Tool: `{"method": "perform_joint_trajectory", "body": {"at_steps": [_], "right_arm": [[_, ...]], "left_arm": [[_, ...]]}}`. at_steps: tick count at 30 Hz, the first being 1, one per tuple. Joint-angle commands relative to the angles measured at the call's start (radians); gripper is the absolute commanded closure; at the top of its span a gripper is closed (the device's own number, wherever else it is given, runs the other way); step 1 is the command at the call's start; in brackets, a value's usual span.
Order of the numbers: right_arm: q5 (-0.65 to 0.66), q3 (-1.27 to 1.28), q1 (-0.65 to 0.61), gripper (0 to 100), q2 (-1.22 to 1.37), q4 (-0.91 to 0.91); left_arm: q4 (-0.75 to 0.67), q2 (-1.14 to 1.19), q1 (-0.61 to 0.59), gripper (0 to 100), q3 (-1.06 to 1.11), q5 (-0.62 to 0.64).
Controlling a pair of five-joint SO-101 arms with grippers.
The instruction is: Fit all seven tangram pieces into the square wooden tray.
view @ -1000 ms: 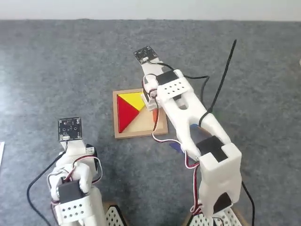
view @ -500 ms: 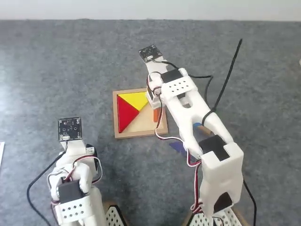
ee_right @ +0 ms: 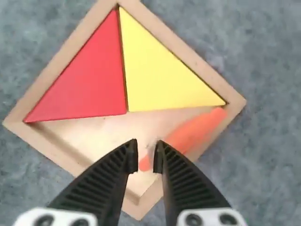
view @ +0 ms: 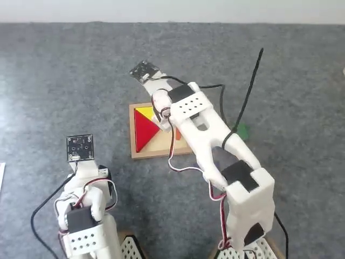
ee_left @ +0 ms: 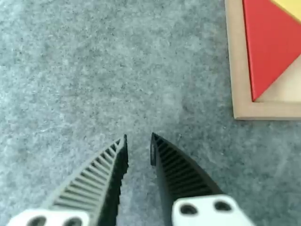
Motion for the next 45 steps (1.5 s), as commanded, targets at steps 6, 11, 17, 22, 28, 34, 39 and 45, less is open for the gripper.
{"method": "perform_joint_trajectory", "body": {"at_steps": [6, 11, 17, 22, 28, 34, 39, 45], "right_arm": [[0.035, -0.035, 0.096, 93.4, 0.013, -0.005], [0.037, -0.034, 0.074, 93.2, -0.015, 0.019], [0.037, -0.028, 0.062, 93.3, -0.111, 0.024], [0.044, 0.037, 0.042, 93.2, -0.124, 0.022], [0.086, 0.095, -0.051, 93.3, -0.113, -0.004], [0.087, 0.195, -0.004, 93.3, -0.110, -0.150], [0.091, 0.212, 0.042, 93.3, -0.031, -0.265], [0.087, 0.109, 0.067, 93.3, -0.022, -0.153]], "left_arm": [[0.003, -0.018, -0.006, 92, -0.012, -0.002], [0.003, -0.018, -0.006, 92, -0.012, -0.002], [0.003, -0.018, -0.006, 92, -0.012, -0.002], [0.003, -0.018, -0.006, 92, -0.012, -0.002], [0.003, -0.018, -0.006, 92, -0.012, -0.002], [0.003, -0.018, -0.006, 92, -0.012, -0.002], [0.003, -0.018, -0.006, 92, -0.012, -0.002], [0.003, -0.018, -0.006, 92, -0.012, -0.002]]}}
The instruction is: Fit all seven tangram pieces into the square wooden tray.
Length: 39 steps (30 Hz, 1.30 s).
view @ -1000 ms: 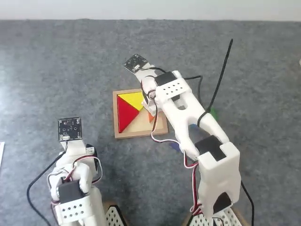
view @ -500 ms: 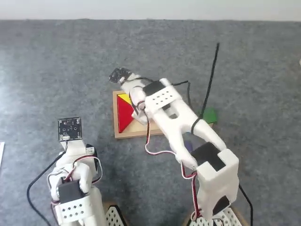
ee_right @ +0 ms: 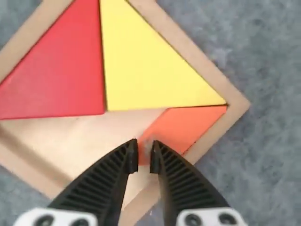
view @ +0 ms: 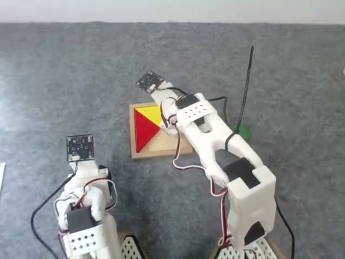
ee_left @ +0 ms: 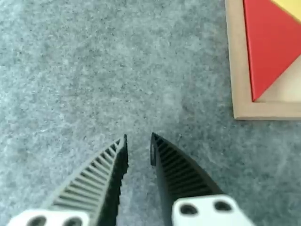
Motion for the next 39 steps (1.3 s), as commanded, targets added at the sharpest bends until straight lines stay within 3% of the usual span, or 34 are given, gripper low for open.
{"method": "perform_joint_trajectory", "body": {"at_steps": [1, 12, 17, 23, 32, 39], "right_arm": [[0.009, -0.080, 0.021, 93.2, -0.036, 0.084], [0.014, -0.086, 0.127, 93.2, -0.205, 0.185], [0.055, -0.083, 0.228, 93.0, -0.417, 0.346], [0.144, 0.005, 0.251, 92.9, -0.572, 0.545], [0.143, 0.379, 0.249, 92.9, -0.651, 0.463], [0.147, 0.646, 0.249, 92.9, -0.888, 0.387]], "left_arm": [[0.003, -0.018, -0.006, 92, -0.012, -0.002], [0.003, -0.018, -0.006, 92, -0.012, -0.002], [0.003, -0.018, -0.006, 92, -0.012, -0.002], [0.003, -0.018, -0.006, 92, -0.012, -0.002], [0.003, -0.018, -0.006, 92, -0.012, -0.002], [0.003, -0.018, -0.006, 92, -0.012, -0.002]]}}
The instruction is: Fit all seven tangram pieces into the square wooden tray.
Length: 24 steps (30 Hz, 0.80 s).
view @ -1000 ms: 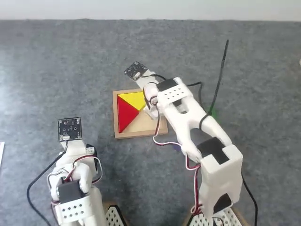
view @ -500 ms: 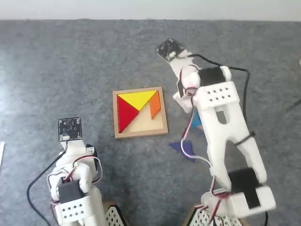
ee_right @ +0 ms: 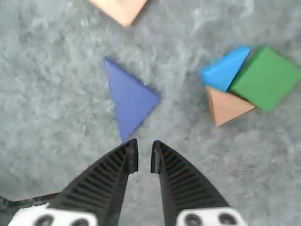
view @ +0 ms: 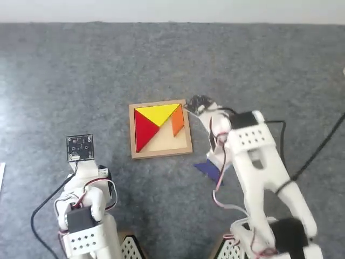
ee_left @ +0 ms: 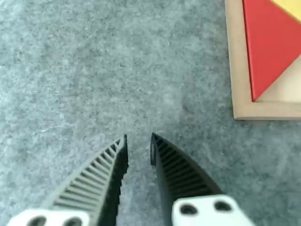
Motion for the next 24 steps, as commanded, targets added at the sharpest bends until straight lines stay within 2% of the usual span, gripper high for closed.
{"method": "perform_joint_trajectory", "body": {"at_steps": [1, 5, 15, 21, 24], "right_arm": [[0.003, 0.097, 0.013, 92.9, -0.177, -0.070], [-0.117, 0.198, 0.024, 92.9, -0.266, -0.209], [-0.115, 0.227, 0.142, 92.9, -0.120, -0.392], [-0.115, 0.221, 0.248, 92.8, -0.101, -0.429], [-0.092, 0.222, 0.254, 91.1, -0.101, -0.407]], "left_arm": [[0.003, -0.018, -0.006, 92, -0.012, -0.002], [0.003, -0.018, -0.006, 92, -0.012, -0.002], [0.003, -0.018, -0.006, 92, -0.012, -0.002], [0.003, -0.018, -0.006, 92, -0.012, -0.002], [0.003, -0.018, -0.006, 92, -0.012, -0.002]]}}
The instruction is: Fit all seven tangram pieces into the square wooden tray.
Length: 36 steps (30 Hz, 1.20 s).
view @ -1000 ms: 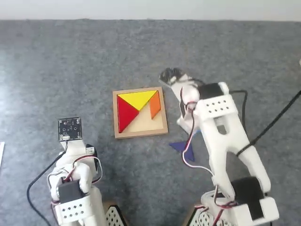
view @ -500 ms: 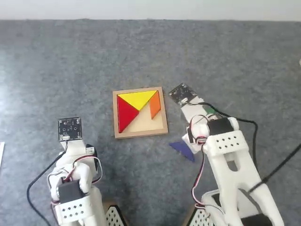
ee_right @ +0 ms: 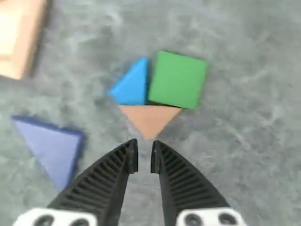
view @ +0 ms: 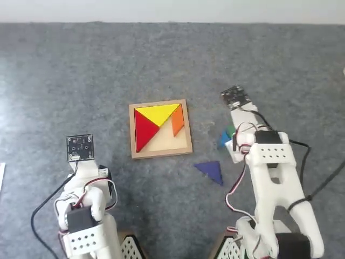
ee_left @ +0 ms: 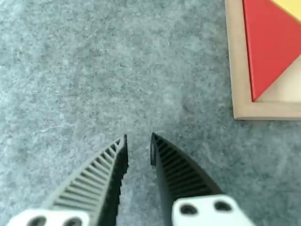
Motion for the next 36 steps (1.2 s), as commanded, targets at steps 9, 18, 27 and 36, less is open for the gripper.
{"method": "perform_joint_trajectory", "body": {"at_steps": [9, 18, 27, 36], "right_arm": [[0.118, 0.069, -0.332, 84.0, 0.005, 0.102], [0.146, 0.086, -0.394, 82.4, 0.007, 0.073], [0.147, 0.130, -0.483, 65.3, 0.007, 0.077], [0.144, 0.166, -0.440, 73.8, 0.010, 0.002]], "left_arm": [[0.003, -0.018, -0.006, 92, -0.012, -0.002], [0.003, -0.018, -0.006, 92, -0.012, -0.002], [0.003, -0.018, -0.006, 92, -0.012, -0.002], [0.003, -0.018, -0.006, 92, -0.012, -0.002]]}}
